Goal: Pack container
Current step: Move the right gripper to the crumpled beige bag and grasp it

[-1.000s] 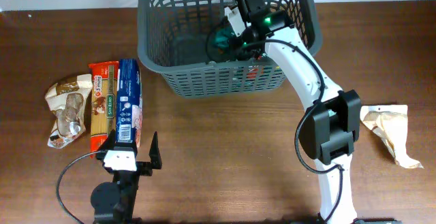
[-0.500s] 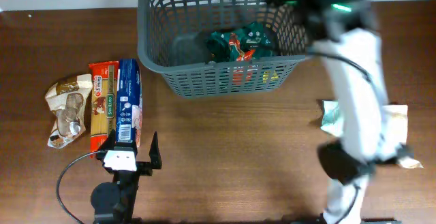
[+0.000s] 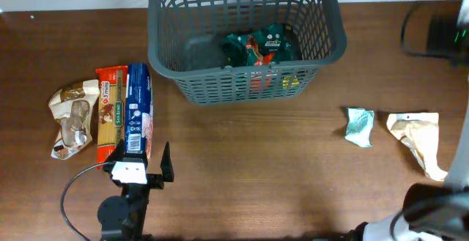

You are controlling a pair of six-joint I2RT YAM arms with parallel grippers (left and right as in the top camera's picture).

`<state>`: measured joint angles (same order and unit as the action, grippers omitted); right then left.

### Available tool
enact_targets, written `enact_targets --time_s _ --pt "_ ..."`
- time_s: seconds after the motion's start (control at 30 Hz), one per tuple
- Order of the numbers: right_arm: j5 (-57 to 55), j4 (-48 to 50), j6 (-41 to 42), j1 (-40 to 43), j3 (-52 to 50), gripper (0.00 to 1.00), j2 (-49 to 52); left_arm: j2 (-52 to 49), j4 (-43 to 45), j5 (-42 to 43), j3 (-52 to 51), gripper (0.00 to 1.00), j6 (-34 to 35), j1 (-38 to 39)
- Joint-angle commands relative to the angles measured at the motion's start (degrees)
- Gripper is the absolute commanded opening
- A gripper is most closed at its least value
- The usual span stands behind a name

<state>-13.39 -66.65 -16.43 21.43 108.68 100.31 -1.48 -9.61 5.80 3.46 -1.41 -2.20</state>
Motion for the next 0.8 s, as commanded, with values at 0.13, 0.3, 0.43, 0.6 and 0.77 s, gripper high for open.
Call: enact_targets --time_s 0.13,0.3,0.43,0.6,0.77 --pt "0.8 -1.3 -4.7 3.4 -16.7 0.77 0.6 0.4 0.2 0.2 -0.5 0.99 0.6 0.3" --pt "-0.8 4.3 -6.3 4.4 -25.4 0.89 0.6 0.4 0.2 0.3 -0.5 0.99 0.6 0.3" --pt "-0.9 9.9 -6.2 5.4 -32.7 0.84 0.6 0.4 0.2 0.2 -0.5 0.99 0.6 0.3" --pt "-2.0 15.6 -5.1 6.7 -39.2 0.76 0.6 0.4 0.2 0.2 -0.5 0.99 0.6 0.3" --pt "-1.9 21.0 -4.1 6.8 -45.0 0.76 0.6 0.4 0.2 0.2 -0.5 0.99 0.6 0.3"
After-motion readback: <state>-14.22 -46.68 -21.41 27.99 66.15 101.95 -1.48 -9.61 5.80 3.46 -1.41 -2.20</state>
